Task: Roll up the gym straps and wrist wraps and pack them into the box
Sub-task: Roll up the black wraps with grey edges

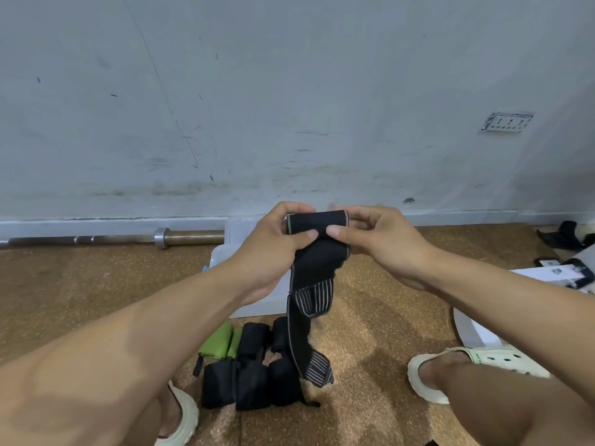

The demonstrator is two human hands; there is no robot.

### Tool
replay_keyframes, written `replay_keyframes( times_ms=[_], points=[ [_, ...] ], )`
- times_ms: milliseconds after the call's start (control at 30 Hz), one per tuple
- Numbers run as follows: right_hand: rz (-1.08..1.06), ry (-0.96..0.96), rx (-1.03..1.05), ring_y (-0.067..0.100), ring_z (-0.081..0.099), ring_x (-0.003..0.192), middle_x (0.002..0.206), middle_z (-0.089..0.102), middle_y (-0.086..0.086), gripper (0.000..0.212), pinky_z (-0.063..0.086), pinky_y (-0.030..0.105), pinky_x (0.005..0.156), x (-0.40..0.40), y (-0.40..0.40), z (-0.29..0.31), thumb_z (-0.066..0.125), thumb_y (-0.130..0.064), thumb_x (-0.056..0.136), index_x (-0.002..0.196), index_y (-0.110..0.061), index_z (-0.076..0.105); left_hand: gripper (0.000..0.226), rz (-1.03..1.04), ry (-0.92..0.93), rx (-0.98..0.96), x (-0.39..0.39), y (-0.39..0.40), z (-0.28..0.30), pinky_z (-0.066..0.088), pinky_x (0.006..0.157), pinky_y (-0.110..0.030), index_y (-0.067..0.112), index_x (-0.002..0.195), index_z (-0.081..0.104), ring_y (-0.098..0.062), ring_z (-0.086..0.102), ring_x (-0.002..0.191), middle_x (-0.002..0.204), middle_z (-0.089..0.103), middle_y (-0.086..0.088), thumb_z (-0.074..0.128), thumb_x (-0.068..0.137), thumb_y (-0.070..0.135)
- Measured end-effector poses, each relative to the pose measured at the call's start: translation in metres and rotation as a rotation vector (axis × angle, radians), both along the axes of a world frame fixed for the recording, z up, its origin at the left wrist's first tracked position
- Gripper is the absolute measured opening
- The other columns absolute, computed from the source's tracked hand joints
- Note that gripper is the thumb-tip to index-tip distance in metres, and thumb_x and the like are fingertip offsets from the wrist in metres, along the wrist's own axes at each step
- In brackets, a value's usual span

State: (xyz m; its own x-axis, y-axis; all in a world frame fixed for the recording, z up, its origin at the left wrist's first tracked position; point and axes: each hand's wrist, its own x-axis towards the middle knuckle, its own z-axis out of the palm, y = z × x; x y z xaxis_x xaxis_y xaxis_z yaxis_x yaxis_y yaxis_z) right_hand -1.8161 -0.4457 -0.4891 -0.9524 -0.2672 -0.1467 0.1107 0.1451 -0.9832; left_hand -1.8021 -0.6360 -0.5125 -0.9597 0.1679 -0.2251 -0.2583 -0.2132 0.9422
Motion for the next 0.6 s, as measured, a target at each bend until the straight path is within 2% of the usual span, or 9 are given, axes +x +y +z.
replay_keyframes(
  times_ms=[100, 200, 267, 333, 400, 500, 600],
  points=[
    [-0.023, 0.055, 0.003, 0.015, 0.077, 0.083, 0.092, 0.079, 0.003, 0.024, 0.060, 0.023, 0.074, -0.004, -0.002, 0.004, 0.074, 0.001, 0.088, 0.110, -0.010, 0.073, 0.025, 0.003, 0.009, 0.029, -0.001, -0.001, 0.004, 0.059, 0.080, -0.037, 0.014, 0.116, 0.060, -0.019, 0.073, 0.089, 0.103, 0.070, -0.007, 0.063, 0.096, -0.001],
    [-0.033, 0.162, 0.018, 0.010, 0.074, 0.072, 0.080, 0.075, -0.003, 0.026, 0.059, 0.021, 0.071, -0.006, -0.005, 0.012, 0.076, 0.004, 0.086, 0.109, -0.007, 0.073, 0.026, -0.044, -0.019, 0.093, -0.002, -0.002, 0.012, 0.059, 0.081, -0.038, 0.010, 0.123, 0.061, -0.018, 0.075, 0.094, 0.103, 0.076, -0.003, 0.064, 0.099, 0.021],
    [-0.027, 0.216, 0.095, 0.012, 0.070, 0.067, 0.075, 0.071, 0.001, 0.028, 0.058, 0.021, 0.070, -0.008, -0.009, 0.016, 0.078, 0.004, 0.085, 0.111, -0.005, 0.073, 0.032, -0.030, -0.027, 0.082, -0.004, -0.003, 0.015, 0.059, 0.083, -0.038, 0.009, 0.122, 0.063, -0.019, 0.075, 0.094, 0.103, 0.077, -0.003, 0.060, 0.101, 0.033],
    [-0.017, 0.247, 0.172, 0.014, 0.067, 0.065, 0.074, 0.070, 0.008, 0.029, 0.060, 0.024, 0.072, -0.012, -0.014, 0.020, 0.079, 0.001, 0.085, 0.112, -0.009, 0.074, 0.026, 0.027, -0.008, 0.078, -0.008, -0.005, 0.018, 0.059, 0.079, -0.034, 0.008, 0.120, 0.062, -0.017, 0.075, 0.089, 0.101, 0.076, -0.005, 0.059, 0.102, 0.027],
    [-0.001, 0.228, 0.185, 0.009, 0.068, 0.064, 0.082, 0.073, 0.006, 0.032, 0.059, 0.022, 0.075, -0.016, -0.020, 0.024, 0.079, 0.003, 0.085, 0.112, -0.013, 0.074, 0.017, 0.085, 0.013, 0.080, -0.011, -0.007, 0.022, 0.059, 0.077, -0.032, 0.010, 0.117, 0.062, -0.018, 0.073, 0.087, 0.102, 0.073, -0.007, 0.061, 0.101, 0.015],
    [0.008, 0.140, 0.087, 0.014, 0.075, 0.084, 0.104, 0.077, 0.003, 0.037, 0.061, 0.024, 0.085, -0.021, -0.025, 0.022, 0.080, -0.001, 0.085, 0.118, -0.015, 0.072, 0.019, 0.109, 0.044, 0.039, -0.015, -0.016, 0.022, 0.059, 0.084, -0.033, 0.013, 0.114, 0.064, -0.022, 0.071, 0.095, 0.108, 0.071, -0.011, 0.065, 0.097, 0.005],
    [0.066, -0.016, -0.027, 0.023, 0.075, 0.102, 0.108, 0.077, 0.007, 0.041, 0.061, 0.029, 0.088, -0.028, -0.029, 0.017, 0.075, -0.008, 0.090, 0.130, -0.013, 0.066, 0.025, 0.118, 0.078, -0.002, -0.017, -0.024, 0.018, 0.057, 0.083, -0.031, 0.016, 0.110, 0.066, -0.023, 0.070, 0.098, 0.106, 0.072, -0.011, 0.069, 0.092, 0.000]
  ],
)
